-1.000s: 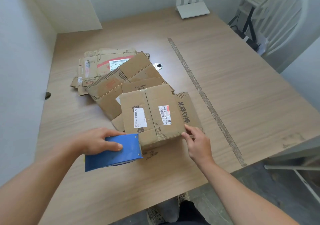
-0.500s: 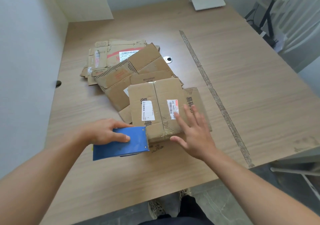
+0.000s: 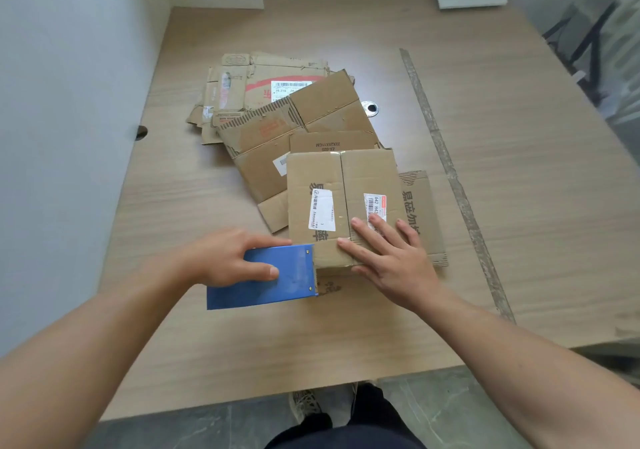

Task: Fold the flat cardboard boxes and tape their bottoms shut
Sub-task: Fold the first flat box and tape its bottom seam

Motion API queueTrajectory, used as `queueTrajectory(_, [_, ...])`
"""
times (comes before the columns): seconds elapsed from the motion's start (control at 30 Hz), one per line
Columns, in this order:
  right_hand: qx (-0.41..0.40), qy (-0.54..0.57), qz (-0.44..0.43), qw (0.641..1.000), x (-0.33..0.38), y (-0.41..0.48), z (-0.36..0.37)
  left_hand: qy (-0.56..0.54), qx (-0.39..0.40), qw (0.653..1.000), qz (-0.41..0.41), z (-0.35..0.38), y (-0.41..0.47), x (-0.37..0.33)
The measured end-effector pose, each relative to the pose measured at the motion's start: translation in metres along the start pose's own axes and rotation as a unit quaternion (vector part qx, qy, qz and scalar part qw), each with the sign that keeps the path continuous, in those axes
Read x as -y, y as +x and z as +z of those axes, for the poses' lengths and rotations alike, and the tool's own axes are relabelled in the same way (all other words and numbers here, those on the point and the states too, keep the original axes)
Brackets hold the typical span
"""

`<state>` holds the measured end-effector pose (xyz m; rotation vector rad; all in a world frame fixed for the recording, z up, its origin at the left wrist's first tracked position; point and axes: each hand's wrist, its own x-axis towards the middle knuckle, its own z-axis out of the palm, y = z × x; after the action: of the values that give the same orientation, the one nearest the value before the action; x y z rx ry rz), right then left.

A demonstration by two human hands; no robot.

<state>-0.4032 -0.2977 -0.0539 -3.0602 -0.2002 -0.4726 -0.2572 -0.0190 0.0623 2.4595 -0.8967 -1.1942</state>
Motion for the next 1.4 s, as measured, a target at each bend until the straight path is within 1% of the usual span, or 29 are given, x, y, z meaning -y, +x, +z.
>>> queueTrajectory(0.13, [0.013, -0.005, 0.01, 1.0, -0.002, 0.0, 0.0, -0.003, -0.005, 1.0, 0.0, -0.008, -0.01, 0.012])
queueTrajectory(0.33, [0.002, -0.003, 0.018, 1.0, 0.001, 0.003, 0.001, -0.026, -0.008, 0.999, -0.037, -0.038, -0.042, 0.06])
queueTrajectory(0.47, [0.007, 0.003, 0.022, 1.0, 0.003, 0.004, 0.001, 0.0, -0.016, 0.999, -0.052, -0.033, -0.029, 0.065])
queueTrajectory(0.6, [0.019, 0.004, 0.024, 1.0, 0.002, 0.004, 0.0, 0.015, -0.001, 0.998, -0.067, -0.02, -0.008, 0.067])
queueTrajectory(0.77, [0.044, 0.005, 0.031, 0.999, 0.004, 0.005, -0.004, 0.041, -0.009, 0.997, -0.061, -0.016, 0.012, 0.061])
queueTrajectory(1.0, [0.073, 0.021, 0.04, 0.996, 0.007, 0.006, -0.007, 0.132, -0.046, 0.988, -0.066, -0.008, 0.037, 0.039])
queueTrajectory(1.13, [0.092, 0.033, 0.049, 0.994, 0.009, 0.007, -0.009, 0.162, -0.05, 0.981, -0.094, -0.008, 0.035, 0.026])
queueTrajectory(1.3, [0.107, 0.07, 0.072, 0.989, 0.016, 0.011, -0.013, 0.254, -0.124, 0.947, -0.15, 0.024, 0.048, -0.011])
queueTrajectory(1.33, [0.116, 0.08, 0.077, 0.987, 0.016, 0.013, -0.016, 0.255, -0.129, 0.946, -0.155, 0.029, 0.05, -0.013])
queueTrajectory(1.4, [0.142, 0.095, 0.091, 0.981, 0.016, 0.019, -0.02, 0.22, -0.137, 0.952, -0.163, 0.031, 0.047, -0.008])
